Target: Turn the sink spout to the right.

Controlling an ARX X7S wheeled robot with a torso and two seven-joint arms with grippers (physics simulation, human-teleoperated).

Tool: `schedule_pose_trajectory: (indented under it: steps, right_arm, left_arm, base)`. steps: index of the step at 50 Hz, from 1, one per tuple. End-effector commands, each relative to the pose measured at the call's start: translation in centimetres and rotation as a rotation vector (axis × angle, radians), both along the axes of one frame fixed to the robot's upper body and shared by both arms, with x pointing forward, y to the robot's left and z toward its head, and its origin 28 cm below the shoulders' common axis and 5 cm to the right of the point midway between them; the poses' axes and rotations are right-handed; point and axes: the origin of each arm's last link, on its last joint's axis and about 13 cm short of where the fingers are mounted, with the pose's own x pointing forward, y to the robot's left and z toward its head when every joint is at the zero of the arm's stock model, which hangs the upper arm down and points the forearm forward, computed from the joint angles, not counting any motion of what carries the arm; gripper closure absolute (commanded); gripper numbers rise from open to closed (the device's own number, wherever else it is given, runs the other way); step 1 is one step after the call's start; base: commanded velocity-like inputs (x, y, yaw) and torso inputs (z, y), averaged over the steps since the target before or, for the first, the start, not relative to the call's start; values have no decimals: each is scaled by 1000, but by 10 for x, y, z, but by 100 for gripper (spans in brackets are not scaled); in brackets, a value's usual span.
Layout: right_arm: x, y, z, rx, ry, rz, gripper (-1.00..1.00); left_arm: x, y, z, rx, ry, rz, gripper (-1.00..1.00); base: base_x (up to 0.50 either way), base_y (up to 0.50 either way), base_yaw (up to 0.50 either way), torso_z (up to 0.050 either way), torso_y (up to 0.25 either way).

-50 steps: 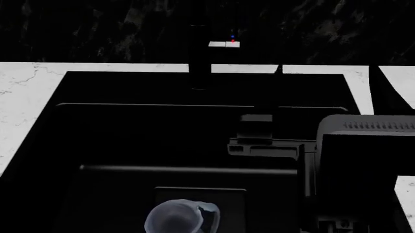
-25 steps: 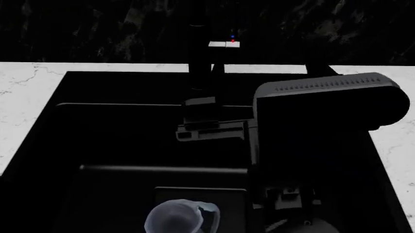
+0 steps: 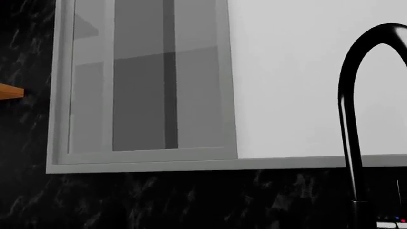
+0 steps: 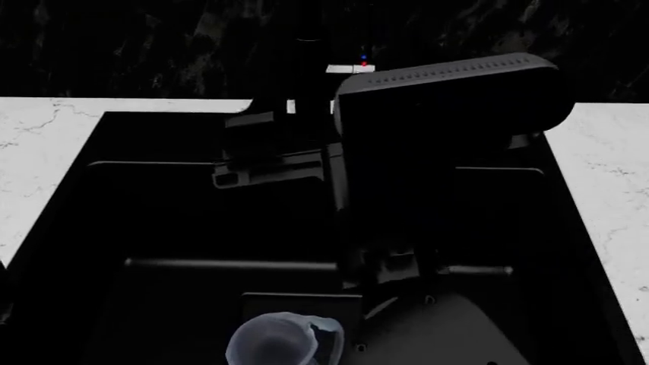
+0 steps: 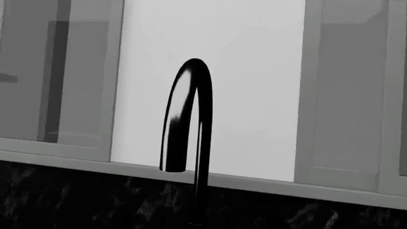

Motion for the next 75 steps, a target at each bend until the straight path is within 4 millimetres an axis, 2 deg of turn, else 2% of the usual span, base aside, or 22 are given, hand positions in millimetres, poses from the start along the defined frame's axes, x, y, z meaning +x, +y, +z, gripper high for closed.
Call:
schedule_pose_trajectory:
  steps: [1, 14, 19, 24, 34, 50, 64, 75]
  right_arm:
    - [0, 5, 9, 16, -7, 24, -100]
    - [0, 6, 9, 15, -1, 27, -100]
    - [2, 10, 14, 23, -12, 51, -100]
    - [8, 16, 28, 55, -37, 75, -100]
    - [19, 23, 39, 101, -37, 94, -100]
    - [43, 29, 34, 167, 10, 53, -100]
    - [59, 38, 38, 150, 27, 68, -100]
    - [71, 37, 36, 139, 46, 61, -100]
  left_arm:
    - [0, -1, -1, 0, 4, -5, -100]
    - [0, -1, 0, -10, 2, -3, -100]
    - [0, -1, -1, -12, 5, -6, -100]
    - [-1, -2, -1, -5, 8, -14, -100]
    - [-2, -4, -3, 26, 6, -42, -100]
    - [-4, -5, -3, 38, -4, -58, -100]
    - [-4, -5, -3, 40, -5, -68, -100]
    - [-5, -6, -2, 37, -4, -76, -100]
  base:
    - [0, 0, 0, 0, 0]
    - [0, 0, 0, 0, 0]
    - [0, 0, 0, 0, 0]
    - [0, 0, 0, 0, 0]
    - [0, 0, 0, 0, 0]
    - [0, 0, 0, 0, 0]
    - [0, 0, 0, 0, 0]
    - [0, 0, 0, 0, 0]
